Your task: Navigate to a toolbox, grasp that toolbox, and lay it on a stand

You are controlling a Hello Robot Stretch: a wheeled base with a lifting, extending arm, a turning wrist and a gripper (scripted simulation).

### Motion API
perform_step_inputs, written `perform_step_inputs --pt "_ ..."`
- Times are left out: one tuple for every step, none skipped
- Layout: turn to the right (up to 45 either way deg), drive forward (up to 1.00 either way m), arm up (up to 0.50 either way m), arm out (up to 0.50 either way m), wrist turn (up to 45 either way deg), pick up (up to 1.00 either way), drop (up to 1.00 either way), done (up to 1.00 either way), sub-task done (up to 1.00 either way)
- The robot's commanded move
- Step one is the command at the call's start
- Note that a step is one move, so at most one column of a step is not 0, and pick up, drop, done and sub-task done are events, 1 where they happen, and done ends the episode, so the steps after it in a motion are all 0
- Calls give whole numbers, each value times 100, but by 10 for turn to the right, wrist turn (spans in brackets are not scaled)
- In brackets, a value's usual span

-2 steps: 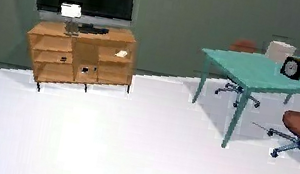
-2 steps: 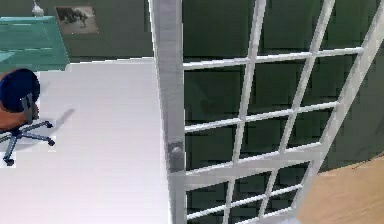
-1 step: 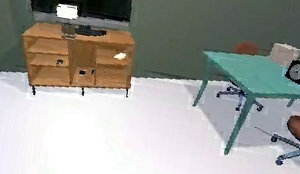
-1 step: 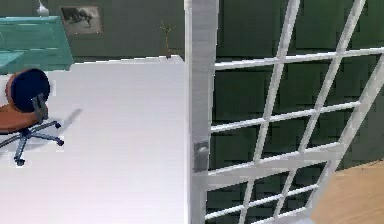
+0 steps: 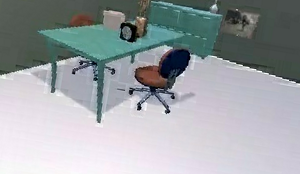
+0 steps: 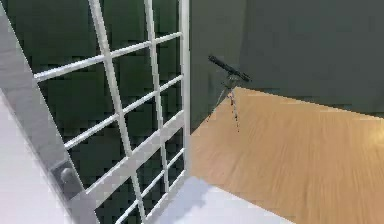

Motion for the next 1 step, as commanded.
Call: perform_step_inputs --pt "0 100 0 0 0 0 0 0 0"
